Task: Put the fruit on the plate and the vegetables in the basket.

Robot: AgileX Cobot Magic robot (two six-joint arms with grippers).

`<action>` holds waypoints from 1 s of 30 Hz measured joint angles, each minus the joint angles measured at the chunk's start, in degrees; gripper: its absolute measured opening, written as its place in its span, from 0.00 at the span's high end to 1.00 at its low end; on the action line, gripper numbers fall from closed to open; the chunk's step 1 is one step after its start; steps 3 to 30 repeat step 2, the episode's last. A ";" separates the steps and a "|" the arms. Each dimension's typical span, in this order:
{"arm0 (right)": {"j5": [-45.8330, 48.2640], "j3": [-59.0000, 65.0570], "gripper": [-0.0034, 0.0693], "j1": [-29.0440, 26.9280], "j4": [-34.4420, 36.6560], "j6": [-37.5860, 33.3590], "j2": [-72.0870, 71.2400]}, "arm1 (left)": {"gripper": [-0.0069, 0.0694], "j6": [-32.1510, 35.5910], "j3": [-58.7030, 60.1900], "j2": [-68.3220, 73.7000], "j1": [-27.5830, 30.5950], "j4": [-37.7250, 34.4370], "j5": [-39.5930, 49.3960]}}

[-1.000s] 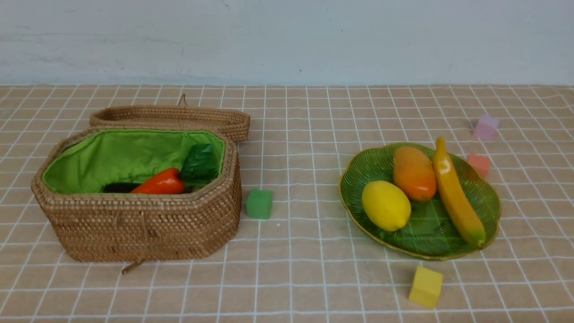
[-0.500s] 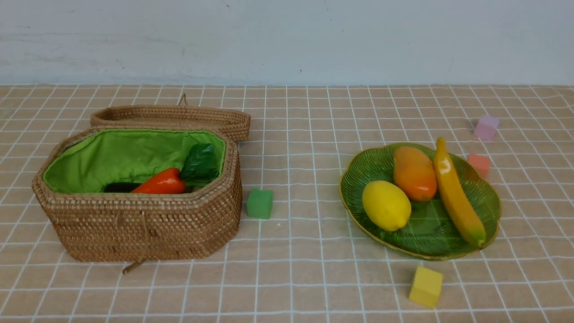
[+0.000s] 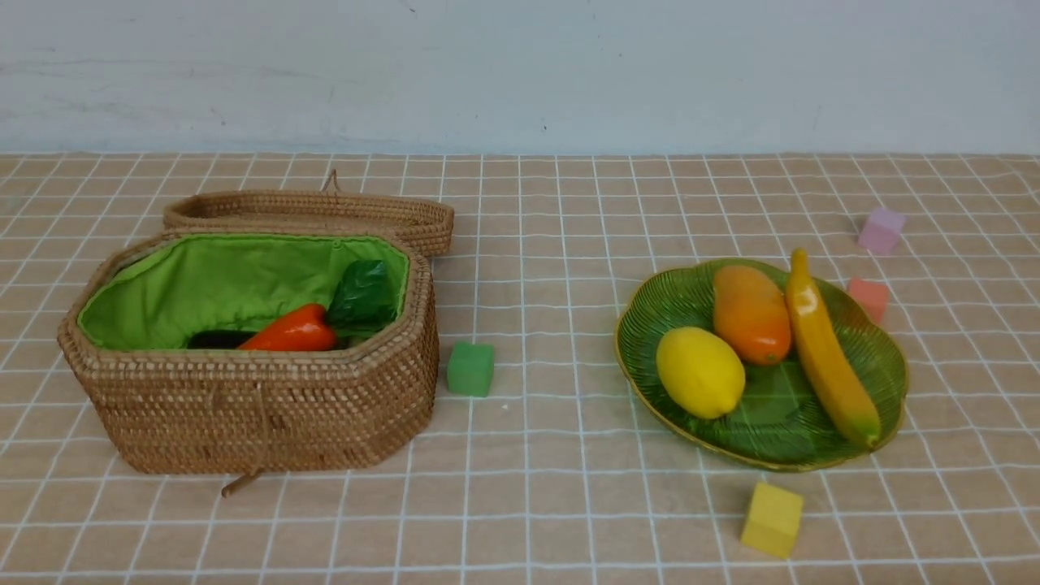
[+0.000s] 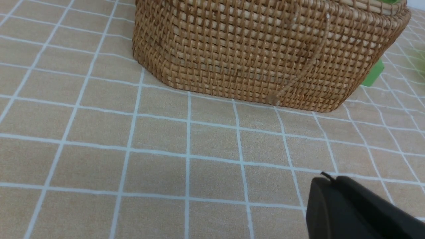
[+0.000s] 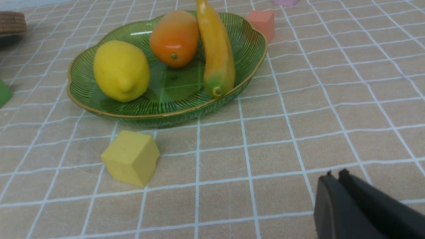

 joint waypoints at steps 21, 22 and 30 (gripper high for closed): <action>0.00 0.00 0.91 0.00 0.00 0.00 0.00 | 0.91 0.00 0.00 0.00 0.00 0.00 0.00; 0.00 0.00 0.91 0.00 0.00 0.00 0.00 | 0.91 0.00 0.00 0.00 0.00 0.00 0.00; 0.00 0.00 0.91 0.00 0.00 0.00 0.00 | 0.91 0.00 0.00 0.00 0.00 0.00 0.00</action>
